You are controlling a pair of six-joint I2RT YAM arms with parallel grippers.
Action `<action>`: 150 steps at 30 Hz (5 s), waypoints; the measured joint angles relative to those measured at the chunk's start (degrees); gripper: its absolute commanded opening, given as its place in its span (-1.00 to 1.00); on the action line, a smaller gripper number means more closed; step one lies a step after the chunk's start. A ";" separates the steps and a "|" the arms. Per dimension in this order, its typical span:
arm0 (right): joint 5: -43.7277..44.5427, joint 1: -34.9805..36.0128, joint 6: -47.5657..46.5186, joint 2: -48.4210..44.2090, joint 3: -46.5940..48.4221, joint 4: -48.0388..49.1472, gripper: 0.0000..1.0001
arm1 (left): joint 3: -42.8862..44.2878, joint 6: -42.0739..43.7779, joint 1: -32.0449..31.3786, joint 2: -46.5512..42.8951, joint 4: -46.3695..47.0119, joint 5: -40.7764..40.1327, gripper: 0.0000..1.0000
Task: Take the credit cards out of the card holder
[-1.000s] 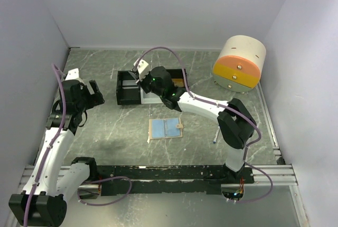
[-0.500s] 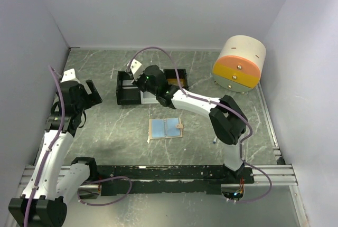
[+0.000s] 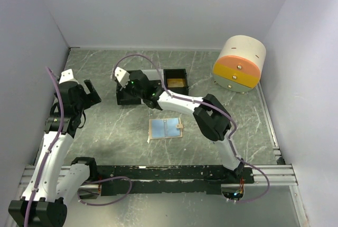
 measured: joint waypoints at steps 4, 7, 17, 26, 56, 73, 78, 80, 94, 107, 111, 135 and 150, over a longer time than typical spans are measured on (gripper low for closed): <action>1.38 0.09 -1.49 1.05 0.00 -1.25 -1.00 | 0.00 0.02 0.02 -0.31 0.00 -0.15 1.00; 2.82 0.00 -3.06 1.36 0.50 -2.12 -1.00 | 0.00 0.00 0.04 -0.33 -0.02 -0.15 1.00; 6.27 0.00 -5.84 5.33 3.21 -2.99 -1.00 | 0.00 0.02 0.07 -0.59 -0.02 0.17 1.00; 7.23 -0.17 -7.48 7.23 5.88 -3.50 -1.00 | 0.00 0.02 0.24 -0.63 -0.02 0.28 0.99; 8.26 -0.42 -11.63 15.45 16.63 -7.17 -1.00 | 0.00 -0.37 0.52 -3.48 -0.04 -0.94 1.00; 10.25 -0.70 -15.52 21.16 20.04 -8.20 -0.76 | -0.31 -0.61 0.96 -6.43 0.04 -2.19 0.99; 11.56 -0.70 -16.92 22.36 20.28 -7.50 -0.37 | -0.42 -0.61 1.01 -6.03 0.04 -2.14 1.00; 11.96 -0.70 -17.18 22.38 20.28 -7.37 -0.26 | -0.42 -0.61 1.01 -6.03 0.04 -2.10 0.99; 11.23 -0.87 -14.19 21.29 18.45 -5.88 0.10 | -0.72 -0.59 1.09 -5.27 0.11 -1.18 1.00; 5.35 -2.86 4.83 -0.44 -0.66 1.05 0.23 | -0.72 -0.59 1.11 -5.27 0.13 -1.14 1.00; 5.09 -3.02 13.00 -12.85 -12.87 6.27 0.22 | -0.72 -0.59 1.11 -5.07 0.13 -1.05 0.99; 5.57 -0.28 51.49 -24.52 -41.07 -10.38 0.31 | -3.04 6.10 1.25 3.96 7.65 28.63 0.87; 12.00 4.57 51.98 -19.30 -36.15 -14.27 0.39 | -3.34 7.78 0.68 6.45 8.74 33.92 0.89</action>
